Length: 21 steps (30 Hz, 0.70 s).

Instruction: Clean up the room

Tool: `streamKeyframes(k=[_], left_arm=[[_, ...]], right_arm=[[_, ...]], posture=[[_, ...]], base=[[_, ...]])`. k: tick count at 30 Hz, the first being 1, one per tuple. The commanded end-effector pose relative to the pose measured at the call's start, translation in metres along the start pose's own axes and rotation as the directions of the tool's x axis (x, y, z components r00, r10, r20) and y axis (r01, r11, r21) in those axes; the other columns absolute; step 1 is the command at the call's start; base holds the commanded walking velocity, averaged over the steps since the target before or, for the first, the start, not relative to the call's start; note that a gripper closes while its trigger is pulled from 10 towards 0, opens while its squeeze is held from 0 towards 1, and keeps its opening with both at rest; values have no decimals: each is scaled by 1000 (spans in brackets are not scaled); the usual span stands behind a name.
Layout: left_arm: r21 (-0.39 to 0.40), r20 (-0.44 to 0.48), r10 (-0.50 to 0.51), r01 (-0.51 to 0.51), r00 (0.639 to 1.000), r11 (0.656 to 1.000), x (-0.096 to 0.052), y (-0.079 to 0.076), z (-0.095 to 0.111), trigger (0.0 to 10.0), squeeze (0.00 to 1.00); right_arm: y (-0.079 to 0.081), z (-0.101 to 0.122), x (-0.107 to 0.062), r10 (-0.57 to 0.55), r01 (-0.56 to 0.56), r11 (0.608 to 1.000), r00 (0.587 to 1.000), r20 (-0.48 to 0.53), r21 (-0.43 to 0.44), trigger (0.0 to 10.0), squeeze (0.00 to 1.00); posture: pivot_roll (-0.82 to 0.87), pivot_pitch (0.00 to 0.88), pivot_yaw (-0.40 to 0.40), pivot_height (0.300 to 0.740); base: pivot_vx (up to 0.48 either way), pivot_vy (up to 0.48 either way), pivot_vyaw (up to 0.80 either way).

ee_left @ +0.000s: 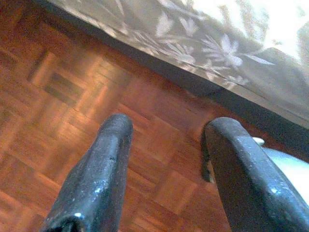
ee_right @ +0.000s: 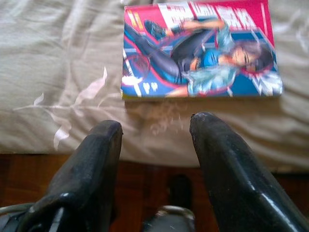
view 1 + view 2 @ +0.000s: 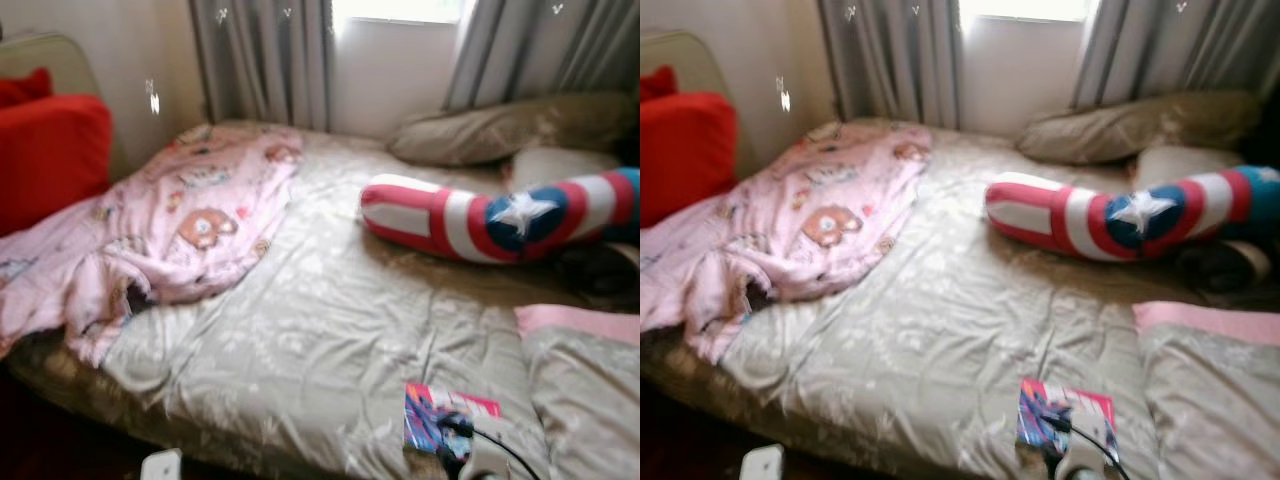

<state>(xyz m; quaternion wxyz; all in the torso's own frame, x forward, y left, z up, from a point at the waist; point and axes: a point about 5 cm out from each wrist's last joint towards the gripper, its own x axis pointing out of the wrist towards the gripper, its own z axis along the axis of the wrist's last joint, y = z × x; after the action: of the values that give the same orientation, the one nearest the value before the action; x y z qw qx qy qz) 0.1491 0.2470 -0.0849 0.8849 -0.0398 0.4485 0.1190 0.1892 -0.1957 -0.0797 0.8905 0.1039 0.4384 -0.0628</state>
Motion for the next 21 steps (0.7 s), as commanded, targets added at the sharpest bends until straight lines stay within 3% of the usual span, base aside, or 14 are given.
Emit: streamKeyframes(k=[1,11,21], left_arm=[[2,-3,-12,12,1000,1000,-1,-1,-3,10000,0],[5,4,-10,10,1000,1000,-1,6,0,10000,0],[8,17,-31,31,999,999,4,-17,11,10000,0]], right_arm=[[-3,1,0,-9,9,1000,1000,-5,1,10000,0],[-2,0,0,-5,5,1000,1000,-6,10,10000,0],[-1,0,0,-2,2,1000,1000,-6,13,10000,0]], posture=[[31,0,34,740],[38,0,35,740],[42,0,35,740]], base=[[0,341,0],[0,341,0],[0,340,0]])
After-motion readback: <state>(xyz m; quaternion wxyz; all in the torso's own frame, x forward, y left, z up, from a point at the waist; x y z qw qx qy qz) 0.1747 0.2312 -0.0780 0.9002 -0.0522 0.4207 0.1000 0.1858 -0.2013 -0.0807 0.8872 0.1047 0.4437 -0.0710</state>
